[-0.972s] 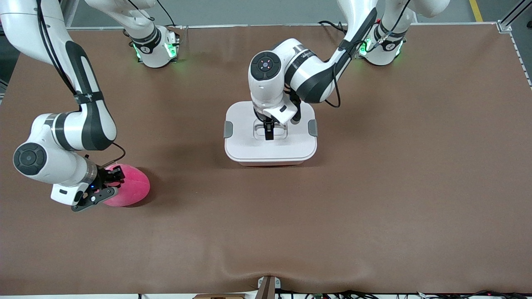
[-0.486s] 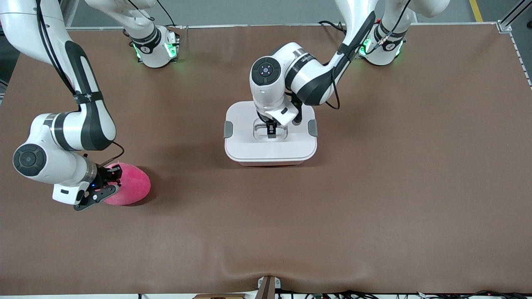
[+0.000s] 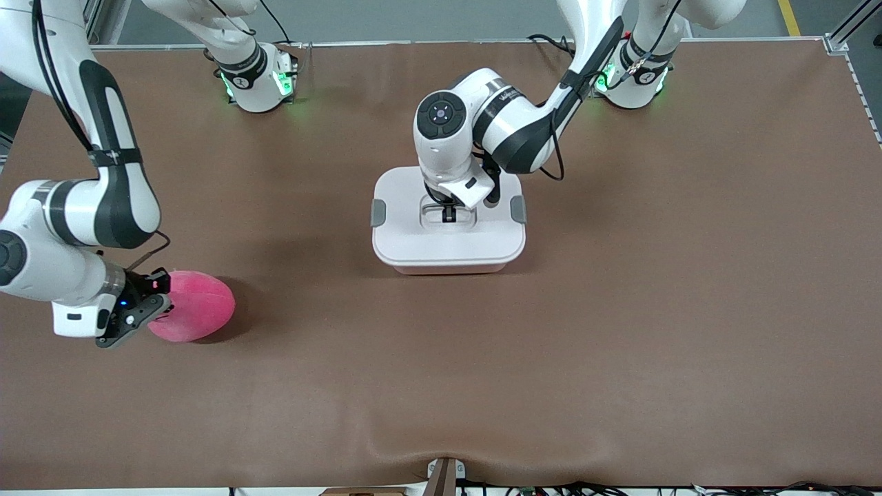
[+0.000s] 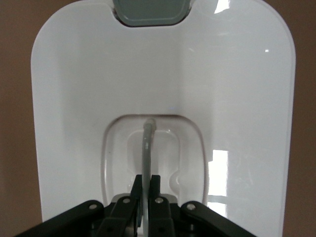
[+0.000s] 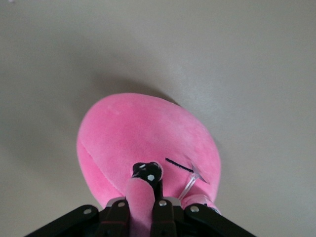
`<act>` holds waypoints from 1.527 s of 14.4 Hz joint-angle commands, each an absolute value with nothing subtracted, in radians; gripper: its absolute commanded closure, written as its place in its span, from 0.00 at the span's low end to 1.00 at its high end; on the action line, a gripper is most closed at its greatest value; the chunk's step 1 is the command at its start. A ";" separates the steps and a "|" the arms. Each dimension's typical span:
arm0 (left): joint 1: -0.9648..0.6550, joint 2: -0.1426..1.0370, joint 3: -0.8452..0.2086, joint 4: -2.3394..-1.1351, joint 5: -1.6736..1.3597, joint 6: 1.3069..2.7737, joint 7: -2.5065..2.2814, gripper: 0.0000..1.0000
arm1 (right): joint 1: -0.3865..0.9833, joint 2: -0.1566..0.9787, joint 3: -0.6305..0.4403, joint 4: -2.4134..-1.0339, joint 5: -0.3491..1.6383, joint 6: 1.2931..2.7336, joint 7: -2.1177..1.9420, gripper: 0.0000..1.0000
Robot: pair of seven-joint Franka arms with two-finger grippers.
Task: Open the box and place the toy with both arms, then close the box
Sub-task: 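Lift the white lid with the left gripper while the right gripper lifts the toy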
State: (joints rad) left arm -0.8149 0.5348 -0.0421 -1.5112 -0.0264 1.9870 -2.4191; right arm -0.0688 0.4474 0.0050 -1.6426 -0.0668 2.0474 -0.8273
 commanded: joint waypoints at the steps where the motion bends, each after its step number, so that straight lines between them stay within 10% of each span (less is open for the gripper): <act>1: -0.821 0.493 -0.040 -1.520 -0.043 1.974 -2.404 1.00 | -0.075 0.408 0.015 -1.626 -0.092 2.026 -0.951 1.00; 22: -0.686 0.417 -0.032 -1.534 -0.037 1.928 -2.258 1.00 | -0.028 0.361 0.029 -1.589 -0.190 2.056 -1.703 1.00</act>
State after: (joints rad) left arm -0.7195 0.4544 -0.0305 -1.5090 -0.0264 1.9551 -2.3121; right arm -0.0765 0.3919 0.0231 -1.5868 -0.1772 2.0654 -1.6784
